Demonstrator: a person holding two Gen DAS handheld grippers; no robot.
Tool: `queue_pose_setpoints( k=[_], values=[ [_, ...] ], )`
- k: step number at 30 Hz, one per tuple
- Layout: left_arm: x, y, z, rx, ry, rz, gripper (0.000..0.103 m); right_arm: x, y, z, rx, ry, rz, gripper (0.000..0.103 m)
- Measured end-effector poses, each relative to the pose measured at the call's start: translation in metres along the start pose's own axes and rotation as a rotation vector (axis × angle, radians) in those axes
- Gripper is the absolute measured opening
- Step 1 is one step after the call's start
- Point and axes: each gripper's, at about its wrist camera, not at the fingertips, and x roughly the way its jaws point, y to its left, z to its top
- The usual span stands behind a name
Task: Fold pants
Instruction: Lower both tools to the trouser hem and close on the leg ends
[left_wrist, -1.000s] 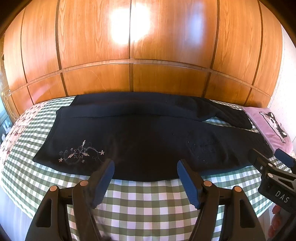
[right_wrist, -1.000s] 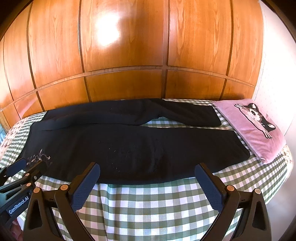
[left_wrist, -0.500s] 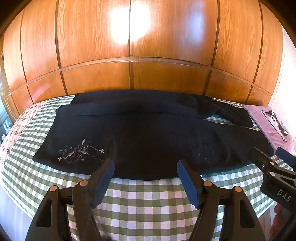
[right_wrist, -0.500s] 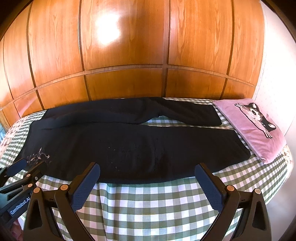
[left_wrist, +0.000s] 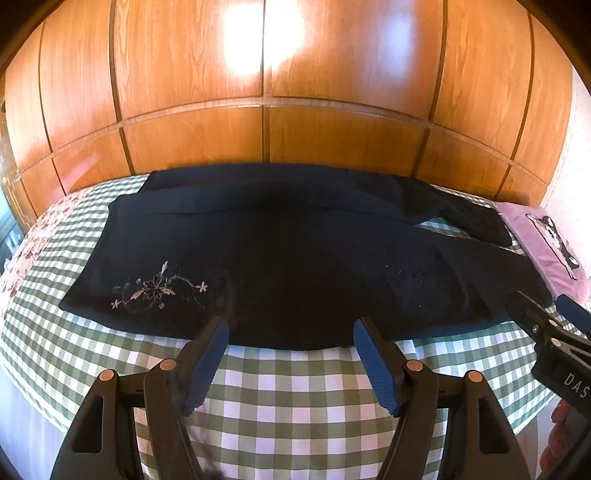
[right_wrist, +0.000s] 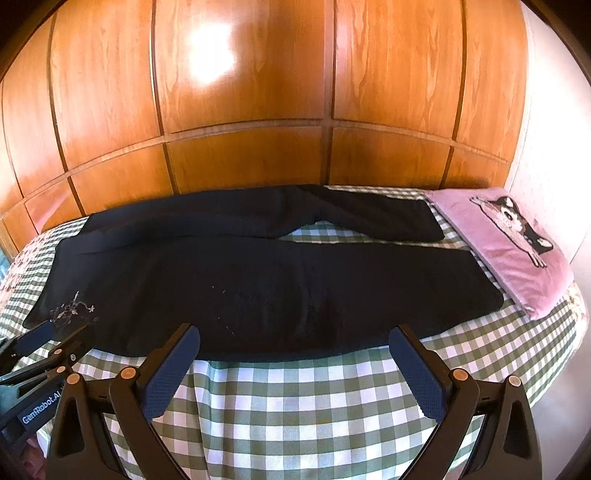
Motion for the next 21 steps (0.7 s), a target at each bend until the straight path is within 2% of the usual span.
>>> queue_pose_setpoints(
  k=[8,11,14,15,17,21],
  values=[
    [0.020,0.014,-0.003,-0.033,0.067,-0.010,0.072,0.009,-0.007,-0.003,0.007,0.014,-0.005,0.103],
    [0.030,0.029,-0.004,-0.093,0.106,-0.079,0.072,0.017,-0.016,-0.004,0.029,0.023,0.014,0.103],
    [0.042,0.049,-0.006,-0.199,0.153,-0.168,0.072,0.027,-0.030,-0.006,0.082,0.045,0.081,0.103],
    [0.045,0.054,-0.007,-0.222,0.166,-0.177,0.072,0.031,-0.037,-0.008,0.108,0.058,0.102,0.103],
    [0.053,0.066,-0.008,-0.260,0.189,-0.166,0.071,0.037,-0.046,-0.012,0.145,0.081,0.110,0.103],
    [0.058,0.087,-0.010,-0.317,0.171,-0.138,0.071,0.055,-0.075,-0.021,0.295,0.151,0.170,0.103]
  ],
)
